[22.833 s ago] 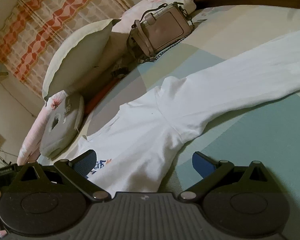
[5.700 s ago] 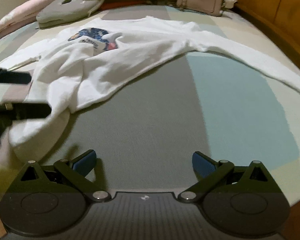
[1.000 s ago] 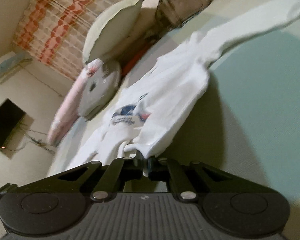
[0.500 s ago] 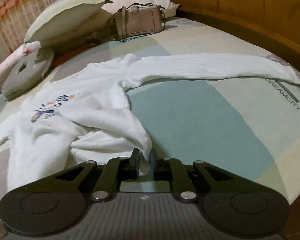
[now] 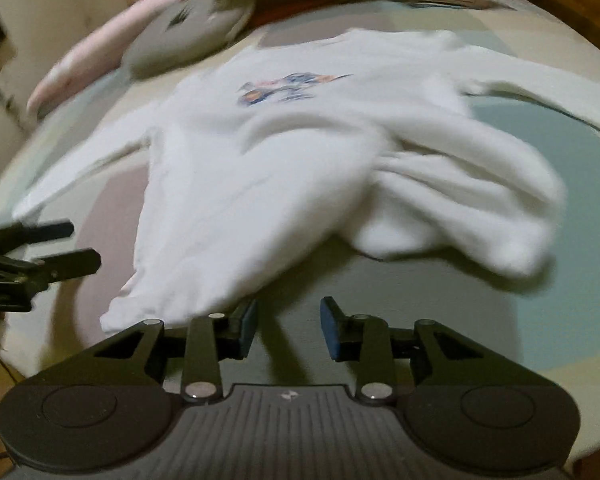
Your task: Fold clothes
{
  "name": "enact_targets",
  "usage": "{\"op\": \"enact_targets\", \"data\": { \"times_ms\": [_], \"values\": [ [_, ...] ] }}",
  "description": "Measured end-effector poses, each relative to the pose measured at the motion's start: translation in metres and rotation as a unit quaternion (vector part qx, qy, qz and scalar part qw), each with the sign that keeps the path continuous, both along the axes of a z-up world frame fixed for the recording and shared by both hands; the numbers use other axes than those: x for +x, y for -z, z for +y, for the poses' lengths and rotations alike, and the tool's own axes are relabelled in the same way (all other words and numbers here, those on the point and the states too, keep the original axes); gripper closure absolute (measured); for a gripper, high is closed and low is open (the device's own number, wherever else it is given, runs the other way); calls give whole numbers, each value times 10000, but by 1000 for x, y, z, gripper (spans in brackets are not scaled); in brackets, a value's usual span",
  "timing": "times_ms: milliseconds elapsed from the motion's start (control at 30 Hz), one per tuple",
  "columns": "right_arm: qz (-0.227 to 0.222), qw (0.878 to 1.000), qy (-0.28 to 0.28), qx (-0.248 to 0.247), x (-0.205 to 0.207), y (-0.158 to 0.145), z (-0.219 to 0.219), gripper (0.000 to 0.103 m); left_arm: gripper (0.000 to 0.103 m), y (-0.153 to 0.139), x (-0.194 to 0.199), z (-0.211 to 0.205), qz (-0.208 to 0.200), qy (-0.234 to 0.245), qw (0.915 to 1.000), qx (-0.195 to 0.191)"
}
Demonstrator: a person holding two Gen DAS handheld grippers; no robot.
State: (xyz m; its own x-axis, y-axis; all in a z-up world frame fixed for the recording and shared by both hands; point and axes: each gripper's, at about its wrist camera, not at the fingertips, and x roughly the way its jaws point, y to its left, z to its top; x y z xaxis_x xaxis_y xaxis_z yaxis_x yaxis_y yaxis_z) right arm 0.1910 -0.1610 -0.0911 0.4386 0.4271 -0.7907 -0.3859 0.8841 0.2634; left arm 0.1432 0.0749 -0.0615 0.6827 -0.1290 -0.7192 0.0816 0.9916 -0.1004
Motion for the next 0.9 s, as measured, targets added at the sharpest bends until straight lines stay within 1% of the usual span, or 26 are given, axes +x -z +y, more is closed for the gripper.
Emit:
{"op": "enact_targets", "data": {
  "times_ms": [167,267,300,367,433,500,533,600,700,767,833,867,900],
  "values": [
    [-555,9972,-431,241,16,-22,51,64,5,-7,-15,17,-41,-317,9994,104],
    [-668,9943,-706,430,30,-24,75,64,5,-10,-22,26,-42,-493,9987,133],
    [-569,9931,-863,558,34,-20,81,64,5,-10,-22,28,-31,-536,9985,136],
    [-222,9897,-1157,809,42,-7,90,63,5,-10,-23,30,-14,-588,9982,137],
    [-53,9894,-1253,735,40,2,91,63,5,-10,-22,31,-11,-591,9982,131],
    [-45,9896,-1241,726,30,3,79,63,5,-9,-21,29,-23,-545,9985,102],
    [-23,9900,-1175,782,25,2,69,61,5,-8,-20,28,-23,-506,9987,83],
    [-27,9914,-973,877,16,-3,44,56,5,-6,-15,21,-18,-381,9992,68],
    [-175,9950,-593,790,2,-11,-2,54,5,-4,-8,7,-53,-142,9999,35],
    [-269,9969,-349,659,-5,-15,-25,53,5,-7,-4,-7,-133,119,9998,-14],
    [-325,9979,-131,540,-6,-15,-44,53,5,-14,-1,-20,-280,443,9985,-163],
    [-336,9981,-16,513,-5,-15,-53,53,5,-17,0,-27,-351,605,9973,-244],
    [-338,9981,78,513,-3,-13,-60,53,5,-20,2,-32,-386,773,9954,-419]
  ]
}}
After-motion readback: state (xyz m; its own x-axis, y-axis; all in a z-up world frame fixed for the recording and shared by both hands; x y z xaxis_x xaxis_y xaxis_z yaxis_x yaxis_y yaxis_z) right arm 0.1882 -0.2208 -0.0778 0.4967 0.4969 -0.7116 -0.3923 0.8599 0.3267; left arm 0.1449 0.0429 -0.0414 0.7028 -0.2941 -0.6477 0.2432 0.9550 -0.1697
